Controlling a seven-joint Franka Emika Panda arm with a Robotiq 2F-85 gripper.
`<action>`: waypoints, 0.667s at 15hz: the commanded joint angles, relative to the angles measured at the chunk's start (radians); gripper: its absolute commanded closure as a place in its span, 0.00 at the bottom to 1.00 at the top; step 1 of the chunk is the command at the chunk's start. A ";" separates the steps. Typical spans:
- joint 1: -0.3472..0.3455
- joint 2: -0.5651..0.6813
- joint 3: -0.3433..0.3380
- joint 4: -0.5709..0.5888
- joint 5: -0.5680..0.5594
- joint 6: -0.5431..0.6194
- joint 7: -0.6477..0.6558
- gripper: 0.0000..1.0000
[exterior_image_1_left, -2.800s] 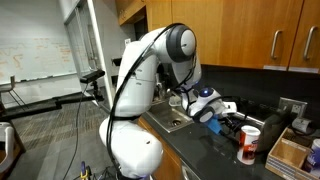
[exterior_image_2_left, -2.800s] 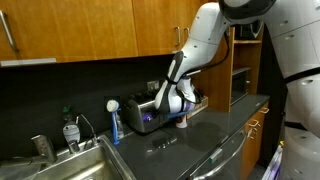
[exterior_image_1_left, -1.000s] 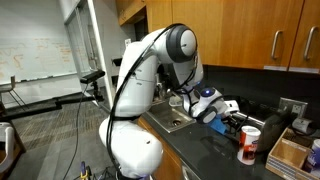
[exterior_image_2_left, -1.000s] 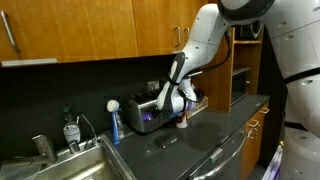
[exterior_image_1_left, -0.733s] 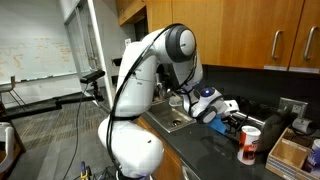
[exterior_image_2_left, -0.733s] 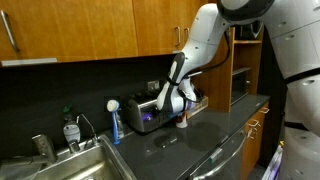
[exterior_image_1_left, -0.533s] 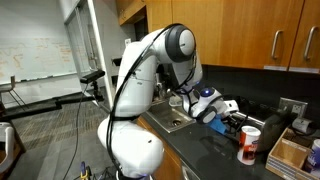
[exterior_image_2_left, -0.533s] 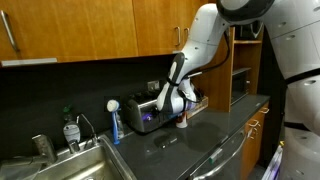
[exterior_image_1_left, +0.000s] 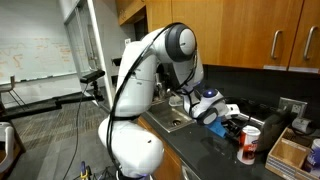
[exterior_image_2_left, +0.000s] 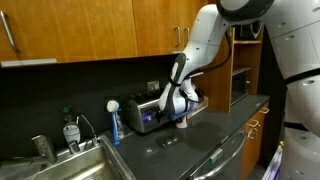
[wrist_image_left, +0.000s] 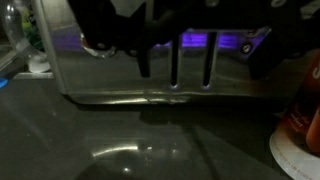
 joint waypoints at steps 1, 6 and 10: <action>0.035 -0.083 -0.028 -0.061 0.022 -0.036 -0.010 0.00; 0.092 -0.213 -0.072 -0.159 0.001 -0.084 -0.051 0.00; 0.064 -0.414 -0.015 -0.241 -0.045 -0.236 -0.098 0.00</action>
